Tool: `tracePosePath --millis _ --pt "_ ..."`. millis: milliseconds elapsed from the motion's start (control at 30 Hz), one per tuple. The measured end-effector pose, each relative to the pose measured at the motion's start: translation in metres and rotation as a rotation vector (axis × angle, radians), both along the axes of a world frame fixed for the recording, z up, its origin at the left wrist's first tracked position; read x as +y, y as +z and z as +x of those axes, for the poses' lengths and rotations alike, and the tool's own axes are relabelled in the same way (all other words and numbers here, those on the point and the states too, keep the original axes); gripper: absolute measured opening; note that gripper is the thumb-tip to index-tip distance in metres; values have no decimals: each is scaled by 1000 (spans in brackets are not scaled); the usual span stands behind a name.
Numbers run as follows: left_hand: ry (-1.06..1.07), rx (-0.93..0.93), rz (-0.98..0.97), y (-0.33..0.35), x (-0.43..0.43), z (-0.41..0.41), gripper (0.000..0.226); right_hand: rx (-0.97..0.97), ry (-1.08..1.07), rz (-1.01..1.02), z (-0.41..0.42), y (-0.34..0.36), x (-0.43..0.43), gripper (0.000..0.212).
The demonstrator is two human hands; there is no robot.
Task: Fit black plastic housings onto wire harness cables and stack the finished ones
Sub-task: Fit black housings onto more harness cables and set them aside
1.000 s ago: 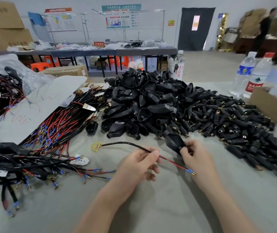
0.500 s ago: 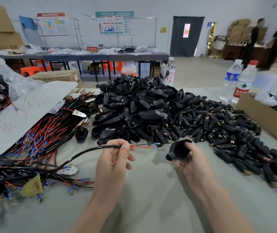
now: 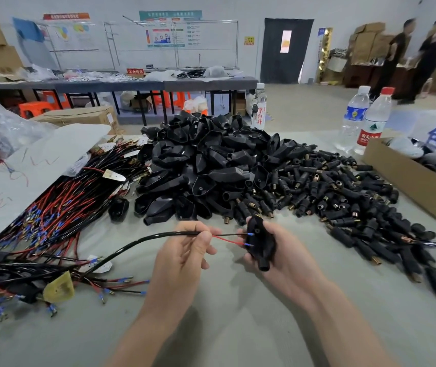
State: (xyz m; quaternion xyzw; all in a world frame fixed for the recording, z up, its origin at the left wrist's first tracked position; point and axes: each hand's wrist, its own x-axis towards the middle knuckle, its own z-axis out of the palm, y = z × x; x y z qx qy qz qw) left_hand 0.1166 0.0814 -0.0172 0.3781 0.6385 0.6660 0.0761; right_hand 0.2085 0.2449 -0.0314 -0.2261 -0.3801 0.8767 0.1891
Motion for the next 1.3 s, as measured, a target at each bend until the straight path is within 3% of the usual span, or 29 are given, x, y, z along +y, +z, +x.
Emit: tracePosePath --millis 400,500,800,867,967,1133,1300 --pt "-38 -59 -13 -5 1 -6 8 48 155 231 5 8 -12 40" --pt "-38 -81 -18 -5 0 -7 11 70 212 271 7 10 -15 35" --pt "-13 -127 -62 -6 4 -5 14 93 366 142 5 14 -25 39" --pt "20 -101 -59 -5 2 -6 12 125 350 104 6 13 -24 34" --pt "12 -99 -53 -4 1 -6 13 154 302 53 7 9 -24 43" --pt "-50 -78 -84 -3 2 -4 18 58 219 156 3 10 -28 31" --pt "121 -123 -52 -4 1 -7 14 61 165 91 2 9 -27 29"
